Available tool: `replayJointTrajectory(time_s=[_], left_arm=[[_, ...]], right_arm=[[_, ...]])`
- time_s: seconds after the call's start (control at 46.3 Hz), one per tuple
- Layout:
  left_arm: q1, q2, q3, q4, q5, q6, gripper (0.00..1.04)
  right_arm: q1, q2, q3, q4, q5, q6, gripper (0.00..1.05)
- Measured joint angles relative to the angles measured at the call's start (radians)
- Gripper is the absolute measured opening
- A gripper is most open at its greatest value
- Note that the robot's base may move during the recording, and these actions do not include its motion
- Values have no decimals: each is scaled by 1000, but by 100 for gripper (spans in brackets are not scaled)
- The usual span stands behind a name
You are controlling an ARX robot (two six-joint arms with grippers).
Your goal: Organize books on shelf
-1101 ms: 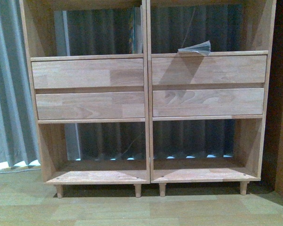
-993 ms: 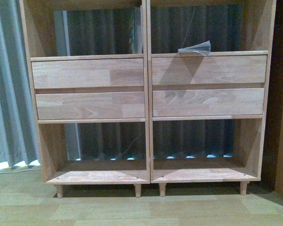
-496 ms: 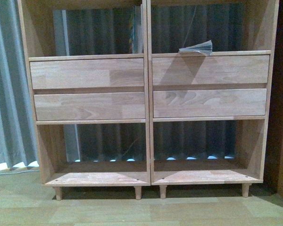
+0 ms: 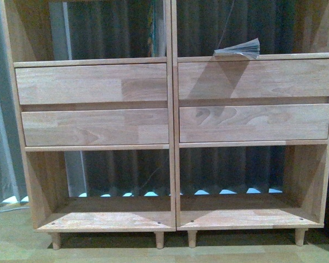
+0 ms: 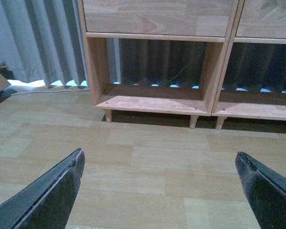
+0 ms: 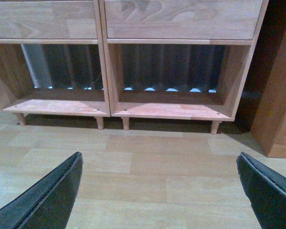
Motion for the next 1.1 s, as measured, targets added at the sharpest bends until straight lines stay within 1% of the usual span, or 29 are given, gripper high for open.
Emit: replayJointTrajectory(time_s=[1.101], left_arm=[[0,0,0,0,1,0,97]], right_arm=[[0,0,0,0,0,0,98]])
